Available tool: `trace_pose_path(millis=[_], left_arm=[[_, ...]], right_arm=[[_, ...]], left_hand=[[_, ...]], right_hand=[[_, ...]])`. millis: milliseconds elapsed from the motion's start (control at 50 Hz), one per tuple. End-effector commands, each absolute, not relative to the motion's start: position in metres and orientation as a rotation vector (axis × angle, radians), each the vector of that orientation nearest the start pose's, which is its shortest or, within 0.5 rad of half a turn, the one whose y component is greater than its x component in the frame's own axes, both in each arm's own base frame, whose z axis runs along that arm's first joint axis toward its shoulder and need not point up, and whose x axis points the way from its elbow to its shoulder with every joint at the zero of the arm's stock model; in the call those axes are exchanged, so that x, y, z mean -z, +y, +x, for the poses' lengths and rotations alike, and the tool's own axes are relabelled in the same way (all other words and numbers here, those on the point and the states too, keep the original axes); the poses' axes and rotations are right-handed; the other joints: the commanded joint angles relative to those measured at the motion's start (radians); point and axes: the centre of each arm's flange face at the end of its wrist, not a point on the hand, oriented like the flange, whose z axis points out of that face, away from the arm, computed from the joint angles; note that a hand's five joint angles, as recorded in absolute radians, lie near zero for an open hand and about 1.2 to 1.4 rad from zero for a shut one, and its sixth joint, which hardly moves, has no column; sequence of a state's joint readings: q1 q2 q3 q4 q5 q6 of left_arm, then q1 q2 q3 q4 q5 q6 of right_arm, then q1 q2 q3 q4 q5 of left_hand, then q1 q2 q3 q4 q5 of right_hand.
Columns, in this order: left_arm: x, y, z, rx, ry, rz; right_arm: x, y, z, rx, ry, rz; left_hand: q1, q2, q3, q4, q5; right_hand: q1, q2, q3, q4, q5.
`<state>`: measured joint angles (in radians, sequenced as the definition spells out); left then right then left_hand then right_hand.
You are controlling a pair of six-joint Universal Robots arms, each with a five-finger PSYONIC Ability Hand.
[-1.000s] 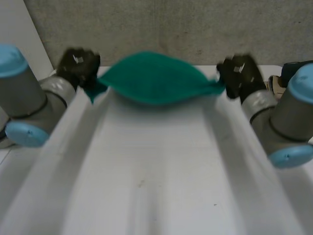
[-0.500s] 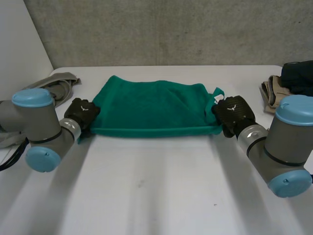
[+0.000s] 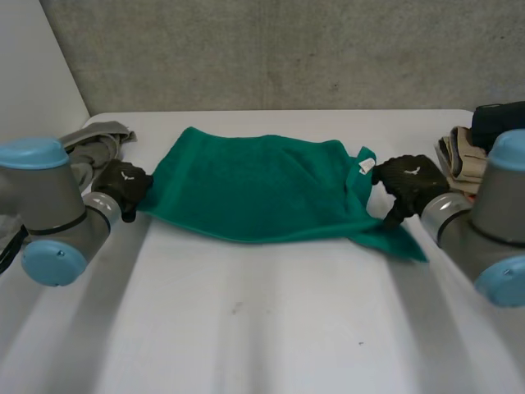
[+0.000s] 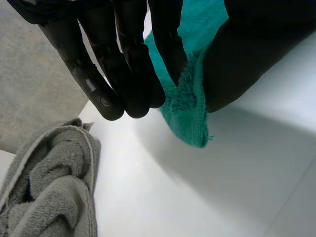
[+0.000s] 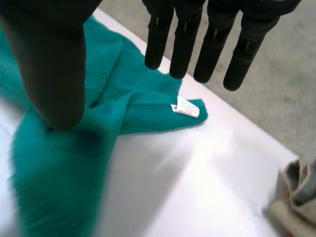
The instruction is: Fold the laundry.
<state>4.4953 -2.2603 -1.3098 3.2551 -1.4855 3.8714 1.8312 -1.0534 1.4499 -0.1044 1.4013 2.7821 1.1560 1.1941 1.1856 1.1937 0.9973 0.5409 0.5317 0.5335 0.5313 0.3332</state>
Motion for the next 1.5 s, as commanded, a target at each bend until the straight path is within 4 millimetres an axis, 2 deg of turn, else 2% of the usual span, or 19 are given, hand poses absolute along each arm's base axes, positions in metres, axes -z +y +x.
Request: trace_pose_path(millis=[20, 320, 560, 600, 660, 720, 760, 840, 860, 900, 920, 1000, 1060, 1140, 1180, 1280, 1420, 1480, 1500], left_arm=[[-0.154, -0.373, -0.22, 1.731, 2.072, 1.102], [-0.162, -0.376, -0.219, 1.772, 2.089, 1.063], [-0.171, -0.379, -0.215, 1.798, 2.101, 1.016], [-0.173, -0.378, -0.215, 1.804, 2.108, 1.008], [-0.179, -0.376, -0.215, 1.814, 2.121, 0.994], [-0.19, -0.369, -0.214, 1.817, 2.143, 0.982], [-0.199, -0.363, -0.213, 1.817, 2.157, 0.974], [-0.233, -0.345, -0.21, 1.864, 2.153, 0.975], [-0.26, -0.334, -0.21, 1.93, 2.108, 0.975], [-0.289, -0.322, -0.21, 2.005, 2.051, 0.969], [-0.317, -0.309, -0.208, 2.083, 1.99, 0.955], [-0.377, -0.277, -0.206, 2.272, 1.844, 0.91], [-0.407, -0.265, -0.204, 2.366, 1.77, 0.862], [-0.413, -0.28, -0.2, 2.341, 1.808, 0.803], [-0.402, -0.295, -0.202, 2.273, 1.885, 0.815], [-0.359, -0.339, -0.213, 2.11, 2.03, 0.895], [-0.316, -0.391, -0.241, 2.047, 1.969, 1.027], [-0.324, -0.404, -0.248, 2.1, 1.869, 1.025], [-0.343, -0.407, -0.25, 2.176, 1.778, 0.982]], right_arm=[[-0.189, -0.343, 0.218, 1.636, 2.353, -0.668], [-0.157, -0.34, 0.192, 1.374, 2.465, -0.525], [-0.133, -0.321, 0.201, 1.224, 2.445, -0.443], [-0.131, -0.322, 0.204, 1.246, 2.443, -0.441], [-0.13, -0.325, 0.205, 1.306, 2.446, -0.411], [-0.136, -0.328, 0.202, 1.383, 2.459, -0.369], [-0.146, -0.327, 0.2, 1.445, 2.451, -0.368], [-0.203, -0.326, 0.19, 1.729, 2.347, -0.467], [-0.229, -0.323, 0.184, 1.851, 2.306, -0.546], [-0.254, -0.319, 0.178, 1.971, 2.262, -0.629], [-0.282, -0.315, 0.175, 2.106, 2.187, -0.702], [-0.347, -0.298, 0.173, 2.377, 2.011, -0.777], [-0.366, -0.293, 0.173, 2.412, 1.985, -0.776], [-0.368, -0.301, 0.178, 2.364, 2.004, -0.819], [-0.357, -0.308, 0.196, 2.296, 2.016, -0.929], [-0.322, -0.338, 0.204, 2.216, 2.149, -1.055], [-0.278, -0.385, 0.23, 2.234, 2.171, -1.126], [-0.284, -0.401, 0.239, 2.353, 2.089, -1.101], [-0.297, -0.413, 0.244, 2.475, 1.999, -1.052]], left_hand=[[0.24, 0.202, 0.211, 0.203, 0.224], [0.24, 0.202, 0.211, 0.203, 0.224], [0.24, 0.202, 0.211, 0.203, 0.224], [0.24, 0.202, 0.211, 0.203, 0.224], [0.24, 0.202, 0.211, 0.203, 0.224], [0.24, 0.202, 0.211, 0.203, 0.224], [0.24, 0.202, 0.211, 0.203, 0.224], [0.24, 0.202, 0.211, 0.203, 0.224], [0.24, 0.202, 0.211, 0.203, 0.224], [0.24, 0.202, 0.211, 0.203, 0.224], [0.24, 0.202, 0.211, 0.203, 0.224], [0.24, 0.202, 0.211, 0.203, 0.224], [0.24, 0.202, 0.211, 0.203, 0.224], [0.24, 0.202, 0.211, 0.203, 0.224], [0.24, 0.202, 0.211, 0.203, 0.224], [0.24, 0.202, 0.211, 0.203, 0.224], [0.24, 0.202, 0.211, 0.203, 0.224], [0.24, 0.202, 0.211, 0.203, 0.224], [0.24, 0.202, 0.211, 0.203, 0.224]], right_hand=[[0.042, 0.051, 0.049, 0.051, 0.075], [0.048, 0.057, 0.055, 0.057, 0.081], [0.074, 0.083, 0.081, 0.084, 0.107], [0.141, 0.15, 0.149, 0.151, 0.174], [0.852, 0.861, 0.86, 0.862, 0.885], [0.855, 0.865, 0.863, 0.865, 0.889], [0.855, 0.865, 0.863, 0.865, 0.889], [0.855, 0.865, 0.863, 0.865, 0.889], [0.855, 0.865, 0.863, 0.865, 0.889], [0.855, 0.865, 0.863, 0.865, 0.889], [0.855, 0.865, 0.863, 0.865, 0.889], [0.855, 0.865, 0.863, 0.865, 0.889], [0.855, 0.865, 0.863, 0.865, 0.889], [0.855, 0.865, 0.863, 0.865, 0.889], [0.855, 0.865, 0.863, 0.865, 0.889], [0.855, 0.865, 0.863, 0.865, 0.889], [0.855, 0.865, 0.863, 0.865, 0.889], [0.855, 0.865, 0.863, 0.865, 0.889], [0.855, 0.865, 0.863, 0.865, 0.889]])
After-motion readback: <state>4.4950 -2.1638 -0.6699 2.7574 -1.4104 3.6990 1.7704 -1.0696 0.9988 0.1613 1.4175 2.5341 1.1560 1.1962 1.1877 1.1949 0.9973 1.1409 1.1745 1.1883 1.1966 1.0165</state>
